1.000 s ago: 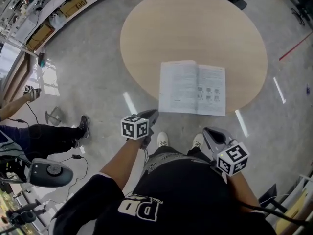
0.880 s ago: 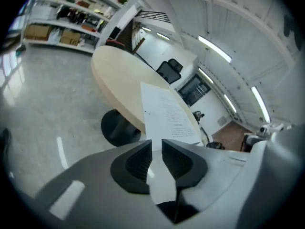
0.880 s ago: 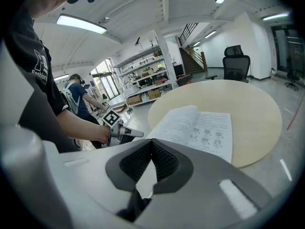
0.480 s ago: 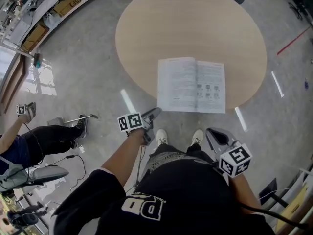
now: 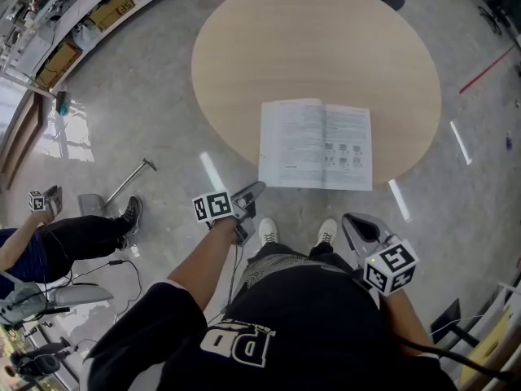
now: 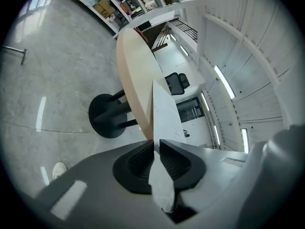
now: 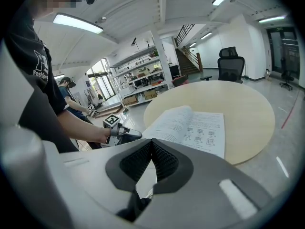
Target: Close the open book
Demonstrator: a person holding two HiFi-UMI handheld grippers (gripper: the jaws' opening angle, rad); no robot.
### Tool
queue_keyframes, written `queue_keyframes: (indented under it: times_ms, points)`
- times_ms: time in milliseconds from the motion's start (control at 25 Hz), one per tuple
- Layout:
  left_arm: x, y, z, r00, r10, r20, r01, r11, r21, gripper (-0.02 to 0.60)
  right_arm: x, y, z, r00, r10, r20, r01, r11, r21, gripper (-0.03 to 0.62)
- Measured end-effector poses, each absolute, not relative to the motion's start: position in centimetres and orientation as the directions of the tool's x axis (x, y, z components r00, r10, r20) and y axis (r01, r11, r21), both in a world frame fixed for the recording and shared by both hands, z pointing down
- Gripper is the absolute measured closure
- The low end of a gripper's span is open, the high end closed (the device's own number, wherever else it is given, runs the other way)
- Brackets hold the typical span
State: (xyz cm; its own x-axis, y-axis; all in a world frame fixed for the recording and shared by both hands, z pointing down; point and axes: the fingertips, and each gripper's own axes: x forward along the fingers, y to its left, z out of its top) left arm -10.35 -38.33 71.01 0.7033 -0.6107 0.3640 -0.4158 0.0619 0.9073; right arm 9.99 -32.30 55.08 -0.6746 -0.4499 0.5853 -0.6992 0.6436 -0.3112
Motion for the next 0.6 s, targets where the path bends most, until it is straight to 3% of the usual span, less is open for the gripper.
queue_keyframes:
  times_ms: [240, 600]
  points:
    - [-10.2, -38.5, 67.5, 0.691, -0.659, 0.298, -0.398, -0.002, 0.917, 0.562, 10.1, -32.6, 54.8, -0.696, -0.442, 0.566, -0.678, 0.665, -0.314, 0.586]
    - [-6.2, -38.5, 59.2, 0.741, -0.640, 0.205, -0.455, -0.254, 0.854, 0.572, 10.2, -33.0, 53.8, -0.729, -0.449, 0.516, -0.649, 0.693, -0.313, 0.586]
